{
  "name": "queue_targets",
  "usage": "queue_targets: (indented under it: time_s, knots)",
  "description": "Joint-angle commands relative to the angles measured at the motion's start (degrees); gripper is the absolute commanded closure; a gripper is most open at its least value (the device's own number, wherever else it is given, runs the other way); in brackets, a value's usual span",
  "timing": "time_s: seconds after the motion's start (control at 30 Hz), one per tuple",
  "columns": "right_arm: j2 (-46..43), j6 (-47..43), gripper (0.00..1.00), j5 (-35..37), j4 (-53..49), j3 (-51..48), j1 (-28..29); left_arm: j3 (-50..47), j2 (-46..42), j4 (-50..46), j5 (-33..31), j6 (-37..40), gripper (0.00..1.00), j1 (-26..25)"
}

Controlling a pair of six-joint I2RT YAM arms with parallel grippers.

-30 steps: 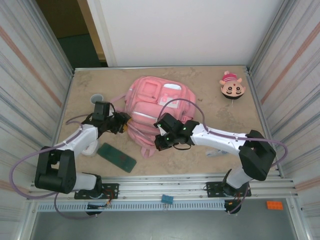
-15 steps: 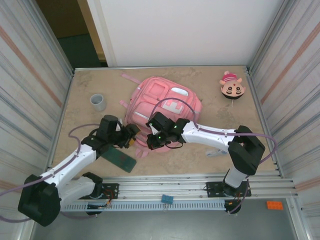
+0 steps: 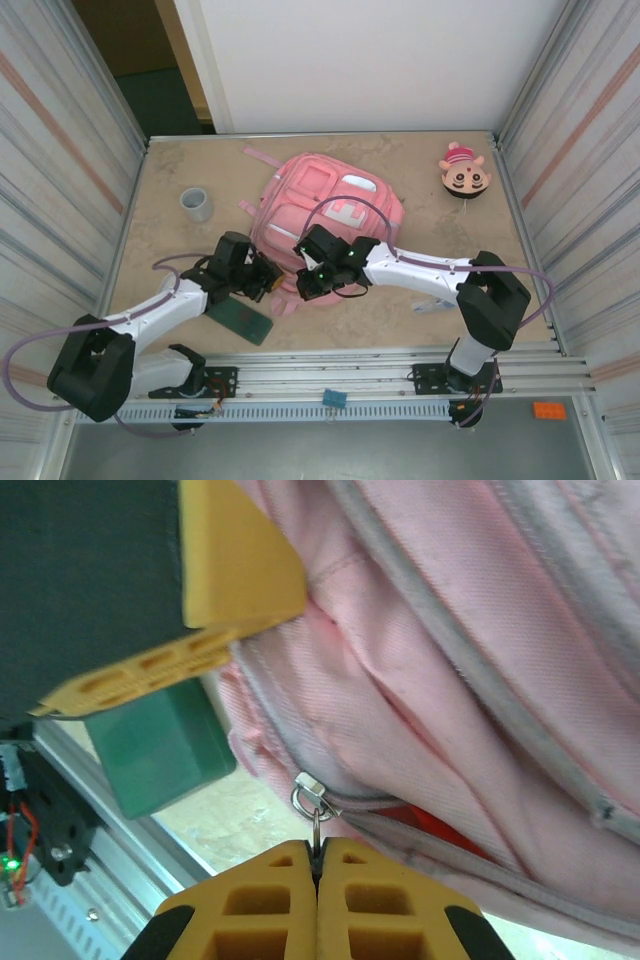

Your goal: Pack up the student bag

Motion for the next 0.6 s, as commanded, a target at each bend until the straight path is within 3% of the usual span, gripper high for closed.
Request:
queue_targets:
  time_s: [0.0, 0.17, 0.37, 0.47, 0.57]
  knots:
    - [-4.3, -3.0, 1.00, 3.4, -9.6, -2.4, -2.2, 0.1, -1.3, -0.9, -0.9, 3.0, 1.00, 3.7]
    - [-8.0, -6.2, 1.00, 4.3, -12.3, -7.3, -9.1, -0.1, -4.8, -4.0, 0.8, 5.6, 1.00, 7.7]
    - [-10.1, -7.8, 1.00, 1.6, -10.1, -9.4, -17.6, 0.8, -8.6, -6.9, 2.0, 5.8, 1.00, 8.8]
    - [-10.4, -9.0, 1.00, -0.7, -9.8, -9.4, -18.1, 1.5, -10.4, -7.6, 1.0, 5.7, 1.00, 9.4]
    - [-11.2, -10.1, 1.00, -5.4, -8.0, -9.3, -14.9, 1.5, -9.6, -7.0, 1.8, 5.9, 1.00, 9.6]
